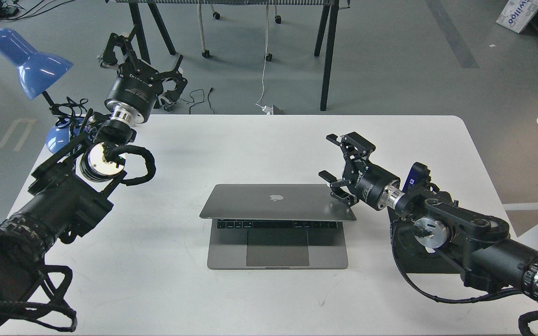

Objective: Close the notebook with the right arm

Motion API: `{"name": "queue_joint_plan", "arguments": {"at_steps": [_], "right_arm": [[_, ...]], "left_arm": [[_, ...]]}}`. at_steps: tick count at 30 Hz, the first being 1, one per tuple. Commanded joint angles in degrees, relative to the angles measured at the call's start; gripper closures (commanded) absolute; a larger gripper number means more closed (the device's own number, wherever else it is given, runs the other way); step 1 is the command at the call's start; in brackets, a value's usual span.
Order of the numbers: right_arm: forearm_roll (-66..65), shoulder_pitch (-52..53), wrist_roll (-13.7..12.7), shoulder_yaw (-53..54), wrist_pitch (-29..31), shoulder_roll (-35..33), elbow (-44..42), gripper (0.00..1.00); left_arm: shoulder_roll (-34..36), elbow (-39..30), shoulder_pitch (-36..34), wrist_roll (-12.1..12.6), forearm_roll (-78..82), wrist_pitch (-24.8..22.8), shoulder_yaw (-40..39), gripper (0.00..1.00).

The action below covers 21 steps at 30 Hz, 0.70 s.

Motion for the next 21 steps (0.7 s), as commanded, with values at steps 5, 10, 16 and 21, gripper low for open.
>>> {"name": "queue_joint_plan", "arguments": {"at_steps": [5, 10, 16, 21], "right_arm": [[-2.60, -0.11, -0.01, -3.80, -0.13, -0.03, 0.11, 0.00], [-2.68, -0.11, -0.01, -6.61, -0.13, -0.03, 0.37, 0.00], [-5.49, -0.11, -0.01, -7.93, -0.21, -0.03, 0.28, 0.00], [-5.85, -0.37, -0.18, -8.02, -0.57, -0.03, 0.46, 0.00]], "left_arm": [[0.09, 0.00, 0.00, -0.03, 0.00, 0.00, 0.02, 0.00], [0.09, 0.00, 0.00, -0.03, 0.00, 0.00, -0.07, 0.00], [0.00, 0.00, 0.00, -0.03, 0.00, 0.00, -0.07, 0.00], [0.00, 0.00, 0.00, -0.03, 0.00, 0.00, -0.07, 0.00]]}}
